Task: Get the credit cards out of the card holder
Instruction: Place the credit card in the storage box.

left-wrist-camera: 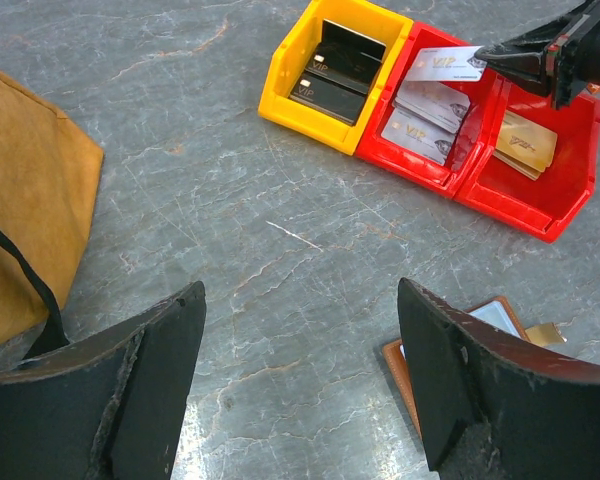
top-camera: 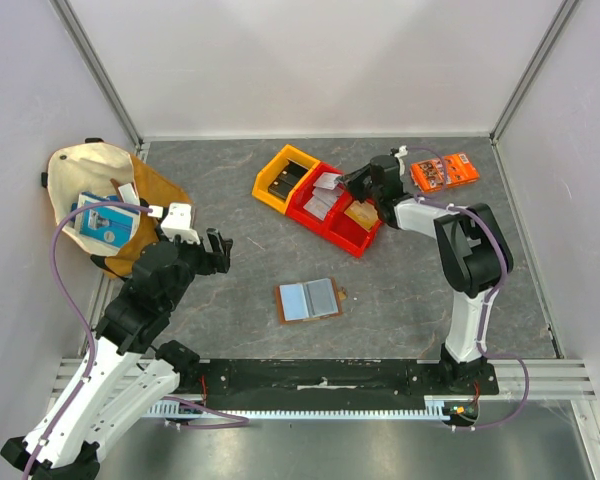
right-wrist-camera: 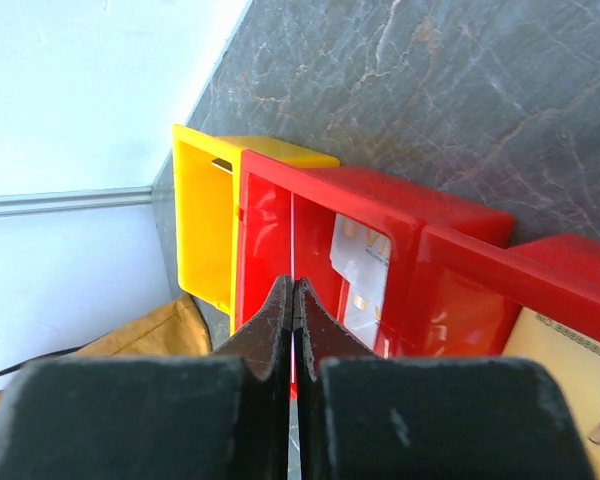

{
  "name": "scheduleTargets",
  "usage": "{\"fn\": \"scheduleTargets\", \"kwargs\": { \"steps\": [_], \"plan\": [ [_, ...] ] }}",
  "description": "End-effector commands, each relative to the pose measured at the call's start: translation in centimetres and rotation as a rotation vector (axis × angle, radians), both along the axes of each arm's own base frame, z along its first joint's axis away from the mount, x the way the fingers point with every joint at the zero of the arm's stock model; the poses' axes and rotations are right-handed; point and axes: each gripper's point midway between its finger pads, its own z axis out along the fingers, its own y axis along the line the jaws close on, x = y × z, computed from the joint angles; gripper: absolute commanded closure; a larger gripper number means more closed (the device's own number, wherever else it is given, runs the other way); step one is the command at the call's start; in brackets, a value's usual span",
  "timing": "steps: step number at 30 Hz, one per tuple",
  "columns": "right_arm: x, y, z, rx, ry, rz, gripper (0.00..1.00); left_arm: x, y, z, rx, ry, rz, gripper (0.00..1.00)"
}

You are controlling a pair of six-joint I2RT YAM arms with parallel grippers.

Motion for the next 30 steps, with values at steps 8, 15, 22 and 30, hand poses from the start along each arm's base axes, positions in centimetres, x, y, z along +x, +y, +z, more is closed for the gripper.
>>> {"fn": "scheduleTargets", "kwargs": {
  "steps": [8, 15, 22, 30],
  "plan": [
    [2.0, 1.4, 2.1, -0.085, -0.059, -0.072, 0.95, 0.2, -0.2, 0.6, -0.034, -0.018, 0.004, 0.17],
    [1.6, 0.7, 0.9, -0.145, -0.029, -0.097, 0.76, 0.2, -0.2, 0.5, -0.036, -0.017, 0.004, 0.17],
    [0.4, -1.1, 1.6, -0.212, -0.045, -0.134, 0.62, 0.3, -0.3, 0.4, -0.035, -0.011, 0.003, 0.17],
    [-1.9, -2.9, 6.3, -0.318, -0.142, -0.073, 0.4, 0.3, -0.8, -0.1, -0.031, 0.008, -0.019, 0.17]
  ]
}}
